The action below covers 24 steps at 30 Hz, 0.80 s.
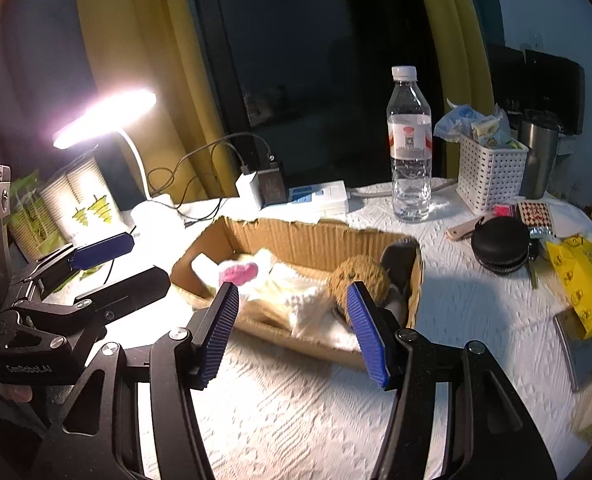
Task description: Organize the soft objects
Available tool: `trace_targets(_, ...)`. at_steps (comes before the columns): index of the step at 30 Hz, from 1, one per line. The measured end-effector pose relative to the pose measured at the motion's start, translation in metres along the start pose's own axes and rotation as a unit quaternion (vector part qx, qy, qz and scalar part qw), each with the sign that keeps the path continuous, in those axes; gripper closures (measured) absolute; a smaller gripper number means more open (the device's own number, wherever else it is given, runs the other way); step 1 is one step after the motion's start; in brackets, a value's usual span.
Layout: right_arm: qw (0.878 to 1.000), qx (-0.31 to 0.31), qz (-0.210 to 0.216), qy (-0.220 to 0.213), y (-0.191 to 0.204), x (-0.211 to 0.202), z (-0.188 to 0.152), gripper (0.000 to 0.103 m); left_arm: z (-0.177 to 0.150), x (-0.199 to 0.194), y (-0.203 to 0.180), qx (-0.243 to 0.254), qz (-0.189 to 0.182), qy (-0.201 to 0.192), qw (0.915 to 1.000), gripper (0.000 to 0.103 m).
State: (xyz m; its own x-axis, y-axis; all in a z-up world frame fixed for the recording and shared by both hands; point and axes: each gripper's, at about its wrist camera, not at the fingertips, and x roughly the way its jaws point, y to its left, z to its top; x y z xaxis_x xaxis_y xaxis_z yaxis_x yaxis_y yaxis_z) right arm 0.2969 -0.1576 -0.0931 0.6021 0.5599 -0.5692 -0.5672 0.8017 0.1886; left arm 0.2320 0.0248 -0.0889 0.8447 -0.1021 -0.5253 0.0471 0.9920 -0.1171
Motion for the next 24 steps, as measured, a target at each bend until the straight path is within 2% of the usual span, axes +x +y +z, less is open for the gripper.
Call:
trace_targets(12,1.000,0.000,-0.011,-0.008,0.009,-0.030,-0.025,0.043,-0.023,-0.031,-0.016,0.007,-0.017,0.005,0.9998,0.015)
trace_targets(24,0.999,-0.012,-0.034,-0.026,0.024,-0.068,-0.038,0.043,-0.033,-0.075,-0.027,0.016,-0.025,-0.022,0.9993,0.015)
